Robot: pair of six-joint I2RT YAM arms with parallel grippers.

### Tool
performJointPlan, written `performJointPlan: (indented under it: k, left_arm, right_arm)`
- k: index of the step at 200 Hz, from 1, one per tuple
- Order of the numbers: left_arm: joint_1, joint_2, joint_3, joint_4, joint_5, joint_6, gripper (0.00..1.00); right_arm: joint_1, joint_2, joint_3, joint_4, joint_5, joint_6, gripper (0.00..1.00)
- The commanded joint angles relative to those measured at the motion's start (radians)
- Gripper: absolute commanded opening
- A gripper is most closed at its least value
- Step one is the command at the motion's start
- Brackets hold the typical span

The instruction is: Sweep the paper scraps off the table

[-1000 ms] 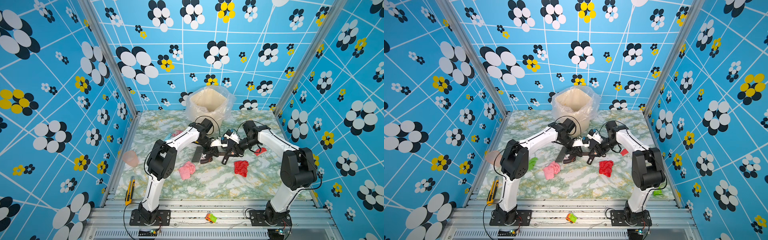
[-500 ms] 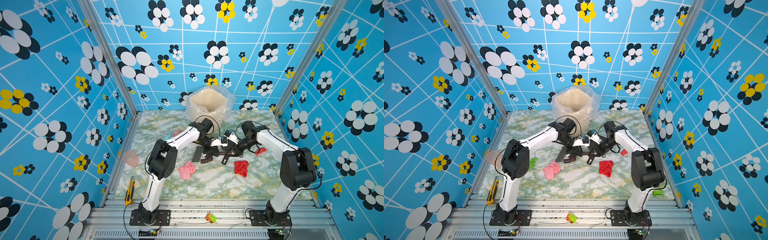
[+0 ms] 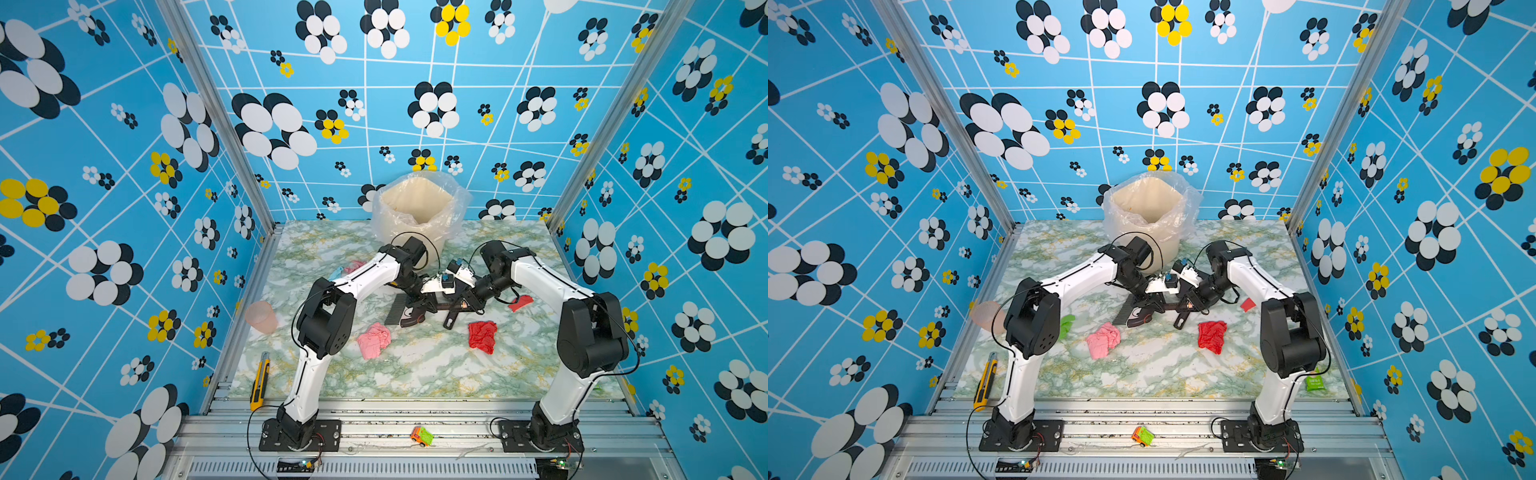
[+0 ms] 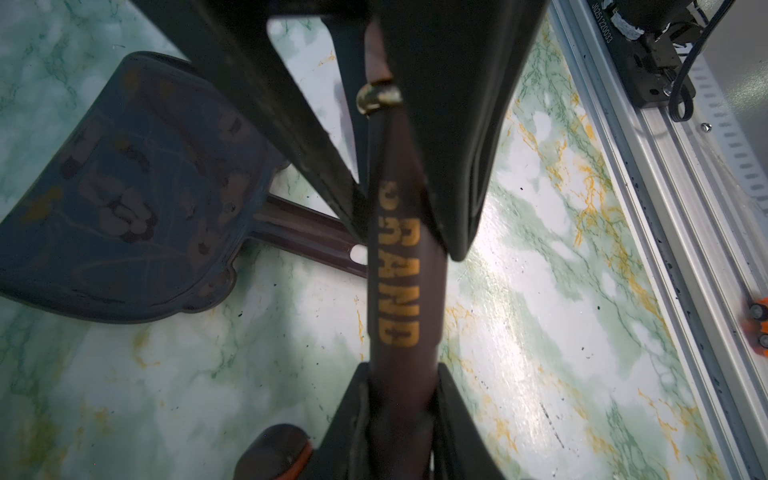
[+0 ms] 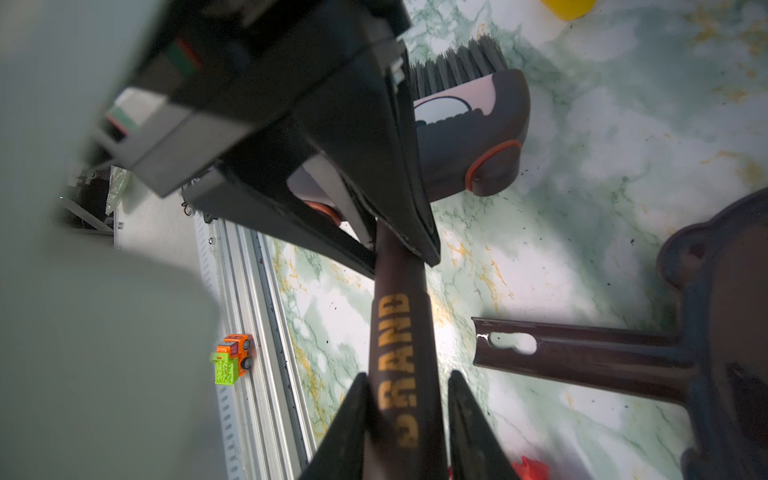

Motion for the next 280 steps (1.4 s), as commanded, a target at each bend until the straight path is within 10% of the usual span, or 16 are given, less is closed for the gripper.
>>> performJointPlan:
  k: [1,47,157,280]
  left_arm:
    - [-0.001,0.004,0.027,-0.012,0.052,-0.042,0.00]
    - [-0.001,0.006,0.026,-0.003,0.047,-0.053,0.03]
    - [-0.002,-0.023,-0.030,0.072,0.012,-0.092,0.47]
    - [-0.017,-0.043,-0.096,0.147,-0.048,-0.110,0.50]
  right_arm:
    - [-0.004,0.029,0.019,-0.019,0.066,0.009,0.00]
    - [-0.003,-0.019,-0.019,0.030,0.059,0.002,0.00]
    - [-0.001,-0.027,-0.036,0.034,0.063,0.010,0.00]
    - [0.002,-0.016,-0.027,0.031,0.076,0.023,0.00]
